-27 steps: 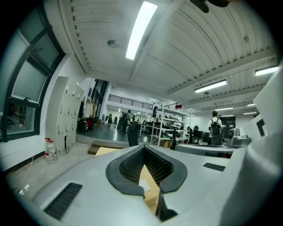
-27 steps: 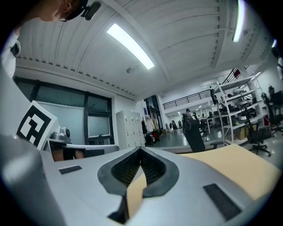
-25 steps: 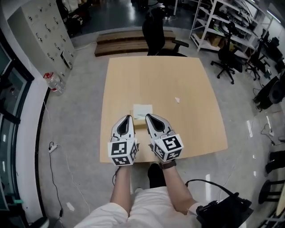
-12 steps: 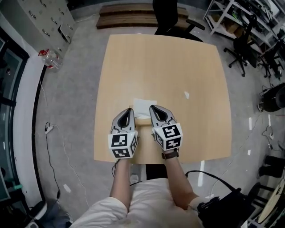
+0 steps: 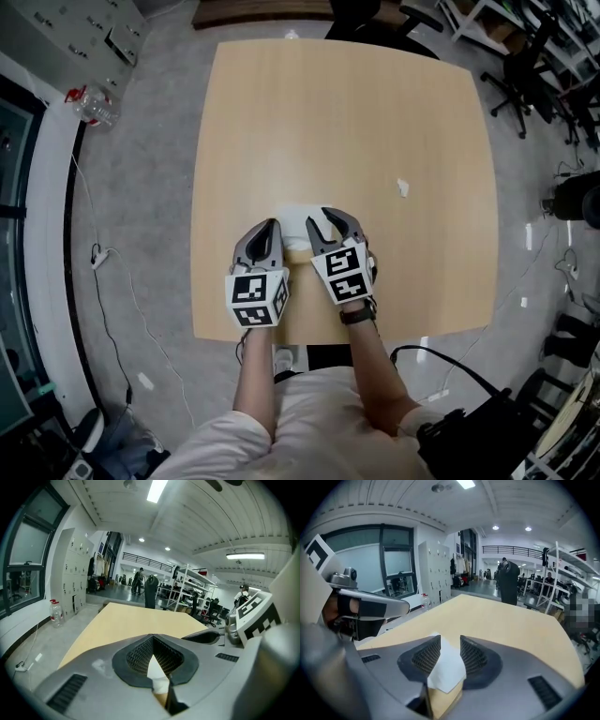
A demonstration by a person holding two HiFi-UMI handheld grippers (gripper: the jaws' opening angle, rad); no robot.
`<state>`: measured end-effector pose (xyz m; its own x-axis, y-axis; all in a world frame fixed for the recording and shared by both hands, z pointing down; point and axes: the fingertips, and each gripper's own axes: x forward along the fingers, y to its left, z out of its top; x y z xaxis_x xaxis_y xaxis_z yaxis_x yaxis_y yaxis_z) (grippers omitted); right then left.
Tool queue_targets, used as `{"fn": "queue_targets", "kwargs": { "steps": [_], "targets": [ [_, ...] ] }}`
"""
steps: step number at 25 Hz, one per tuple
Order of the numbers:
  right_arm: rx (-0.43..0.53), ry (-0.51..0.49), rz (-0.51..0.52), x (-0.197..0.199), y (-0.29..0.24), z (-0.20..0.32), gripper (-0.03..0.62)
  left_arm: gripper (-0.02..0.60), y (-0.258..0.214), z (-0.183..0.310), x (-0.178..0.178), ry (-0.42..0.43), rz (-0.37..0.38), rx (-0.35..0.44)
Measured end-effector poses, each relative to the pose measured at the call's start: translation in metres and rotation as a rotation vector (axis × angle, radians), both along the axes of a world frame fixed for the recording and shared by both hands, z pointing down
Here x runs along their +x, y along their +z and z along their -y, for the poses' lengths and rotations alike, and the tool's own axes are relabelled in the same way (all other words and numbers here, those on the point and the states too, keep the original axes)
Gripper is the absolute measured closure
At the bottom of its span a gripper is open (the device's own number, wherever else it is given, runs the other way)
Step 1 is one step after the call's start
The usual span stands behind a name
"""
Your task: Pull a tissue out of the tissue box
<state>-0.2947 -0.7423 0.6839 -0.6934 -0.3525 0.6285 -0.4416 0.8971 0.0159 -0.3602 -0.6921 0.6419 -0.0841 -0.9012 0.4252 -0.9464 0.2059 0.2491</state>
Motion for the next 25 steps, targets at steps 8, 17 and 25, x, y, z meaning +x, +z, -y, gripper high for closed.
{"fn": "queue_targets", "kwargs": {
  "steps": [8, 17, 25],
  "targets": [
    [-0.115, -0.071, -0.134, -0.004, 0.047, -0.003, 0.468, 0.58, 0.013, 0.011, -0.005, -0.001, -0.017, -0.013],
    [-0.081, -0.104, -0.237, -0.004, 0.062, -0.009, 0.471, 0.58, 0.023, 0.003, -0.008, -0.007, -0.045, -0.032],
    [-0.057, -0.115, -0.274, 0.002, 0.063, -0.024, 0.576, 0.58, 0.009, -0.005, 0.002, 0.017, -0.032, -0.022]
  ]
}}
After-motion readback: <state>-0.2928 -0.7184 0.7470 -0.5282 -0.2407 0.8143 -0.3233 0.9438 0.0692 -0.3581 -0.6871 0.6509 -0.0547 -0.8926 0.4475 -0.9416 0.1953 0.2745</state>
